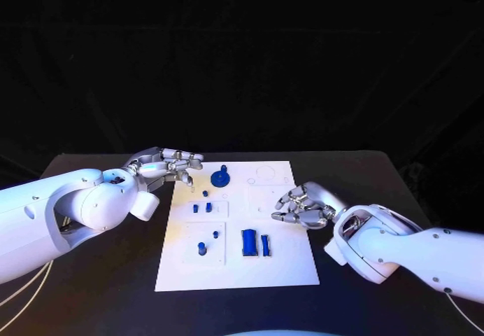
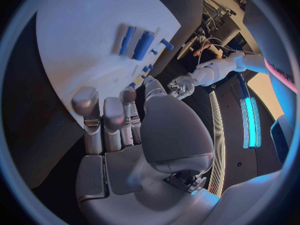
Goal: Assemble the parts on the task board
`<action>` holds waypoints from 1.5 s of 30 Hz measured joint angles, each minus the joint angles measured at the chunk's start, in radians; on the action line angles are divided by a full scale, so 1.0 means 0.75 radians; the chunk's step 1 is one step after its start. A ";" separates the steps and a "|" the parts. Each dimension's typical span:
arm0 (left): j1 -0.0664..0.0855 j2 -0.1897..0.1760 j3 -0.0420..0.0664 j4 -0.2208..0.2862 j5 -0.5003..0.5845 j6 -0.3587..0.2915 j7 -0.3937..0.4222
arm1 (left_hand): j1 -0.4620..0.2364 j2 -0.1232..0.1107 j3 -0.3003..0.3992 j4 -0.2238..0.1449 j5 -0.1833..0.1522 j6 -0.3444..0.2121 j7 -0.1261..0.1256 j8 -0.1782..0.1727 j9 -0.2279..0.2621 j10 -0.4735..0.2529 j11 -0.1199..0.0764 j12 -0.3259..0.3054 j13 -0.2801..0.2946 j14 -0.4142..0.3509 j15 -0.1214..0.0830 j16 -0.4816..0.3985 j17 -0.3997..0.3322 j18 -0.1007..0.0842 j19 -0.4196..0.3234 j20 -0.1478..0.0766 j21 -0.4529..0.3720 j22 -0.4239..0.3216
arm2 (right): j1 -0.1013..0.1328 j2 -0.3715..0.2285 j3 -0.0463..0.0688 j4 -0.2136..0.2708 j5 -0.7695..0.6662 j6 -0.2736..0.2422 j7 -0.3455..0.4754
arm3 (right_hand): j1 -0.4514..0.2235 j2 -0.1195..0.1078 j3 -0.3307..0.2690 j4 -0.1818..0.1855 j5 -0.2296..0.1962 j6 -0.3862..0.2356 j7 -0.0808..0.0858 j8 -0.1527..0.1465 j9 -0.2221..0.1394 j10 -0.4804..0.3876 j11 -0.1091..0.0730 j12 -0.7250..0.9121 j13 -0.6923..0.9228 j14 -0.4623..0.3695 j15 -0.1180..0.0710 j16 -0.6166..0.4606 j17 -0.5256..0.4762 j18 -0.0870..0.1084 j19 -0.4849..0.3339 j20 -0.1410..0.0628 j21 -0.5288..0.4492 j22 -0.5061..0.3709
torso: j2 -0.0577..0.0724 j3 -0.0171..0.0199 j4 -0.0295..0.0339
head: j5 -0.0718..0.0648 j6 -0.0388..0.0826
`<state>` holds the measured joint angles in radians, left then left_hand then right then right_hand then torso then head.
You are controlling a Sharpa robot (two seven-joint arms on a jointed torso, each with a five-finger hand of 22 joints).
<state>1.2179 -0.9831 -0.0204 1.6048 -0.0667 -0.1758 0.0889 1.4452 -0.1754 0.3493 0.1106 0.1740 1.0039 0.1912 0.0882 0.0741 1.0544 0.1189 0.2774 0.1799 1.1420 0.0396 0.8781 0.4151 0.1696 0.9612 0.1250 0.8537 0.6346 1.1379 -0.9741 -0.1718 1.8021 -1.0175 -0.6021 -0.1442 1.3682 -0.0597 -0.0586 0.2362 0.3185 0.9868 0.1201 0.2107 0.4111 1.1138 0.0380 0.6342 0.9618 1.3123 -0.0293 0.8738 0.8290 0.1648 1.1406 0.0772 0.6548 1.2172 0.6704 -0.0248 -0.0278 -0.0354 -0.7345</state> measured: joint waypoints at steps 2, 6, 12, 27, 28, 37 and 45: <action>-0.003 0.014 -0.002 -0.013 0.008 -0.009 0.016 | -0.011 -0.002 -0.024 0.010 0.000 -0.005 -0.005 0.000 0.000 -0.003 0.001 0.002 0.002 -0.026 0.005 -0.011 -0.008 0.000 -0.010 0.010 -0.024 -0.014 | 0.025 0.016 0.001 -0.051 0.119 0.002 0.089 | 0.076 0.035 0.024 -0.024 -0.035 -0.026 0.016 -0.025 -0.021 -0.036 0.022 -0.108 -0.106 -0.057 0.016 -0.199 -0.145 0.008 -0.069 0.015 -0.181 -0.094 | -0.008 -0.0028 0.0014 | 0.000 0.018; -0.013 0.055 -0.005 -0.059 0.040 -0.043 0.068 | -0.010 -0.003 -0.062 0.034 0.000 -0.005 -0.005 0.009 0.000 -0.043 0.010 0.002 -0.005 -0.153 0.027 -0.132 -0.070 0.000 -0.084 0.037 -0.141 -0.082 | 0.060 0.074 0.005 -0.172 0.395 0.028 0.265 | 0.185 0.061 0.070 -0.043 -0.087 -0.030 0.031 -0.055 -0.066 -0.072 0.043 -0.283 -0.327 -0.098 0.051 -0.449 -0.276 0.008 -0.106 0.050 -0.361 -0.249 | -0.030 -0.0089 0.0055 | 0.002 0.064; -0.025 0.126 -0.006 -0.158 0.115 -0.122 0.175 | 0.038 0.023 -0.110 0.086 0.000 -0.027 -0.018 0.014 -0.001 -0.027 0.022 -0.072 -0.087 -0.197 0.078 -0.582 -0.262 -0.050 -0.220 0.098 -0.064 0.028 | 0.092 0.201 0.028 -0.394 0.759 0.114 0.465 | 0.228 0.054 0.128 -0.015 -0.108 -0.019 0.065 -0.117 -0.144 -0.119 0.099 -0.525 -0.655 -0.275 0.132 -0.785 -0.477 0.008 -0.250 0.123 -0.587 -0.448 | -0.060 -0.0169 0.0074 | 0.009 0.146; -0.051 0.270 -0.006 -0.342 0.218 -0.237 0.326 | -0.100 0.092 -0.287 0.109 -0.021 -0.185 -0.061 -0.057 -0.039 -0.189 0.077 -0.310 -0.183 -0.424 0.158 -1.110 -0.484 -0.093 -0.619 0.107 0.411 0.485 | 0.094 0.384 0.055 -0.781 1.094 0.224 0.622 | -0.012 0.045 0.209 -0.081 -0.165 -0.136 0.076 -0.223 -0.342 -0.217 0.133 -0.767 -1.131 -0.446 0.185 -1.107 -0.843 0.007 -0.398 0.175 -0.816 -0.899 | -0.106 -0.0166 0.0231 | 0.024 0.222; -0.053 0.268 -0.006 -0.339 0.218 -0.239 0.325 | -0.175 0.098 -0.296 0.100 -0.030 -0.232 -0.069 -0.065 -0.048 -0.239 0.067 -0.320 -0.191 -0.469 0.149 -1.120 -0.495 -0.093 -0.647 0.097 0.347 0.431 | 0.090 0.380 0.059 -0.774 1.094 0.221 0.621 | -0.086 0.051 0.200 -0.093 -0.176 -0.185 0.066 -0.232 -0.350 -0.269 0.126 -0.779 -1.137 -0.499 0.179 -1.116 -0.854 0.007 -0.445 0.163 -0.825 -0.929 | -0.107 -0.0160 0.0233 | 0.024 0.221; -0.113 0.268 0.007 -0.238 0.202 -0.332 0.349 | -0.729 0.193 -0.374 0.020 -0.094 -0.581 -0.132 -0.103 -0.088 -0.607 -0.004 -0.355 -0.230 -0.802 0.085 -1.156 -0.541 -0.185 -0.847 0.013 -0.122 0.028 | 0.000 0.327 0.139 -0.578 1.143 0.123 0.656 | -0.635 0.074 0.107 -0.166 -0.255 -0.543 -0.006 -0.264 -0.413 -0.653 0.057 -0.828 -1.231 -0.895 0.083 -1.147 -0.934 -0.045 -0.785 0.079 -0.855 -1.148 | -0.149 0.0178 0.0329 | 0.044 0.186; -0.200 0.269 0.020 -0.098 0.160 -0.557 0.438 | -1.067 0.224 -0.443 -0.049 -0.180 -0.796 -0.220 -0.109 -0.094 -0.833 -0.082 -0.362 -0.236 -1.006 -0.002 -1.162 -0.549 -0.207 -0.969 -0.040 -0.410 -0.220 | -0.098 0.271 0.214 -0.357 1.256 -0.066 0.764 | -0.972 0.078 0.085 -0.240 -0.316 -0.762 -0.083 -0.272 -0.504 -0.890 -0.022 -0.835 -1.269 -1.138 0.051 -1.155 -0.990 -0.088 -0.994 0.028 -0.862 -1.283 | -0.166 0.0311 0.0366 | 0.047 0.180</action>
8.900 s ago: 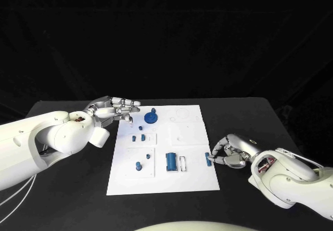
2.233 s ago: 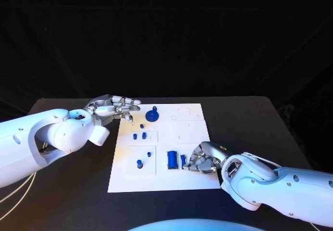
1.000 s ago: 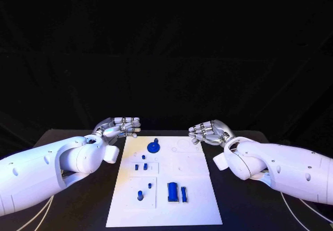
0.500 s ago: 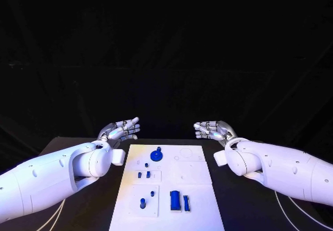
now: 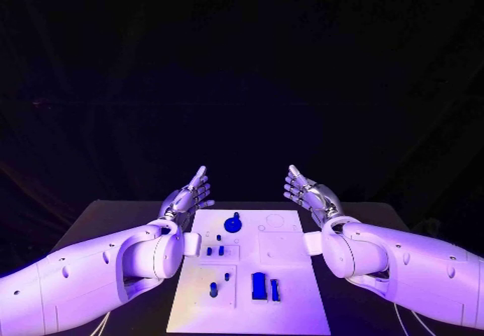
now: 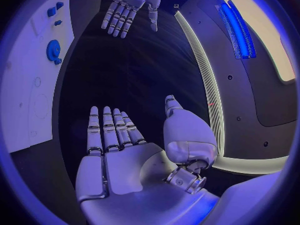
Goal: Assemble the parts on the task board
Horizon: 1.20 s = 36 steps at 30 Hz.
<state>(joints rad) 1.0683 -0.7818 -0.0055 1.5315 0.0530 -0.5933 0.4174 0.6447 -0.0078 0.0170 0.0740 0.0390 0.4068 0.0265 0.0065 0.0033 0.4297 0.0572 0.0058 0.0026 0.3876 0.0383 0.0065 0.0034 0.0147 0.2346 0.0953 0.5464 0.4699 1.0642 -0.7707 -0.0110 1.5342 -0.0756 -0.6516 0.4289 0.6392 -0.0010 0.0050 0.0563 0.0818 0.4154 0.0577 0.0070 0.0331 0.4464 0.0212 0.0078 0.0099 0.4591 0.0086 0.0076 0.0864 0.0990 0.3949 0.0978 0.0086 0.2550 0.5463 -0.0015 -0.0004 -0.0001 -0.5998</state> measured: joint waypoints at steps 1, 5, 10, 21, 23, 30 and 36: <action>-0.005 0.000 0.001 0.011 -0.005 -0.026 0.011 | -0.033 0.002 -0.003 -0.014 -0.009 -0.021 -0.005 0.000 0.000 -0.022 -0.011 0.000 0.000 -0.020 -0.008 0.000 -0.001 0.000 -0.012 -0.012 -0.029 -0.024 | -0.005 -0.003 0.004 0.012 0.012 -0.019 0.011 | -0.033 0.000 -0.001 -0.010 -0.015 -0.022 -0.011 0.000 -0.007 -0.023 -0.004 0.000 -0.002 -0.024 -0.001 0.000 -0.014 -0.021 -0.020 -0.009 -0.003 -0.013 | -0.001 0.0001 0.0000 | 0.000 0.000; -0.022 0.000 0.005 0.040 -0.025 -0.114 0.050 | -0.158 0.006 -0.012 -0.055 -0.024 -0.099 -0.020 0.000 -0.002 -0.105 -0.043 0.000 0.000 -0.095 -0.028 0.000 -0.002 0.000 -0.061 -0.061 -0.134 -0.115 | -0.017 -0.012 0.013 0.043 0.050 -0.082 0.048 | -0.157 0.001 -0.005 -0.039 -0.059 -0.102 -0.043 0.000 -0.025 -0.110 -0.015 0.000 -0.007 -0.112 -0.007 0.000 -0.062 -0.068 -0.094 -0.064 -0.005 -0.063 | -0.002 0.0015 0.0004 | 0.000 0.000; -0.025 0.000 0.005 0.047 -0.039 -0.173 0.078 | -0.279 0.009 -0.018 -0.071 -0.034 -0.176 -0.028 0.000 -0.003 -0.186 -0.060 0.000 -0.002 -0.168 -0.041 0.000 -0.002 0.000 -0.100 -0.100 -0.237 -0.204 | -0.018 -0.013 0.014 0.045 0.076 -0.119 0.072 | -0.277 0.001 -0.008 -0.053 -0.084 -0.181 -0.061 0.000 -0.035 -0.193 -0.022 -0.005 -0.009 -0.199 -0.009 -0.005 -0.090 -0.083 -0.170 -0.099 -0.005 -0.111 | -0.002 0.0018 0.0005 | 0.000 0.000; -0.025 0.000 0.006 0.048 -0.052 -0.218 0.104 | -0.493 0.010 -0.019 -0.088 -0.045 -0.312 -0.035 0.000 -0.003 -0.330 -0.073 0.000 -0.002 -0.298 -0.049 0.000 -0.003 0.000 -0.176 -0.124 -0.419 -0.360 | -0.018 -0.013 0.014 0.045 0.100 -0.152 0.093 | -0.489 0.001 -0.006 -0.063 -0.097 -0.319 -0.074 -0.001 -0.041 -0.343 -0.027 -0.005 -0.011 -0.352 -0.010 -0.005 -0.110 -0.103 -0.303 -0.126 -0.005 -0.196 | -0.003 0.0022 0.0005 | 0.000 0.000; -0.025 0.000 0.006 0.048 -0.053 -0.221 0.106 | -0.522 0.010 -0.023 -0.091 -0.045 -0.330 -0.035 0.000 -0.003 -0.349 -0.074 0.000 -0.002 -0.315 -0.051 0.000 -0.003 0.000 -0.182 -0.125 -0.443 -0.381 | -0.018 -0.013 0.014 0.045 0.102 -0.154 0.095 | -0.517 0.001 -0.006 -0.063 -0.101 -0.338 -0.075 -0.005 -0.041 -0.362 -0.027 -0.005 -0.011 -0.373 -0.012 -0.005 -0.111 -0.104 -0.319 -0.128 -0.005 -0.207 | -0.003 0.0022 0.0005 | 0.000 0.000; -0.025 0.000 0.006 0.048 -0.055 -0.228 0.110 | -0.605 0.010 -0.023 -0.091 -0.045 -0.378 -0.036 0.000 -0.002 -0.399 -0.076 0.000 -0.002 -0.357 -0.051 0.000 -0.003 0.000 -0.264 -0.126 -0.513 -0.441 | -0.018 -0.013 0.014 0.045 0.106 -0.159 0.098 | -0.597 0.001 -0.008 -0.068 -0.103 -0.388 -0.077 -0.005 -0.043 -0.417 -0.031 -0.005 -0.011 -0.430 -0.012 -0.005 -0.113 -0.116 -0.366 -0.129 -0.005 -0.289 | -0.003 0.0022 0.0005 | 0.000 0.000; -0.025 0.000 0.006 0.048 -0.056 -0.230 0.111 | -0.689 0.011 -0.023 -0.091 -0.045 -0.464 -0.034 0.000 -0.002 -0.461 -0.076 0.000 -0.002 -0.466 -0.052 0.000 -0.003 0.001 -0.304 -0.127 -0.590 -0.507 | -0.018 -0.013 0.014 0.046 0.108 -0.161 0.100 | -0.721 0.001 -0.006 -0.070 -0.103 -0.526 -0.077 -0.005 -0.043 -0.552 -0.028 -0.005 -0.011 -0.567 -0.011 -0.005 -0.114 -0.124 -0.500 -0.130 -0.005 -0.334 | -0.003 0.0020 0.0005 | 0.000 -0.001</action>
<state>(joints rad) 1.0495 -0.7816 -0.0012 1.5675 0.0109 -0.7658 0.5010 0.1278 0.0001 -0.0001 0.0054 0.0049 0.0592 0.0008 0.0067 0.0017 0.0840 -0.0001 0.0058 0.0013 0.0382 -0.0005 0.0066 0.0012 0.0150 0.0066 -0.0001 0.1042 0.0897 1.0505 -0.7801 -0.0005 1.5686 0.0051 -0.7727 0.5039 0.0982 -0.0004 0.0003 0.0039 0.0049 0.0206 -0.0004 0.0032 0.0011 0.0327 0.0000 0.0038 0.0016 0.0339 0.0002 0.0038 0.0012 0.0062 0.0202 0.0004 0.0049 0.0042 0.5442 0.0000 0.0000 0.0000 -0.6002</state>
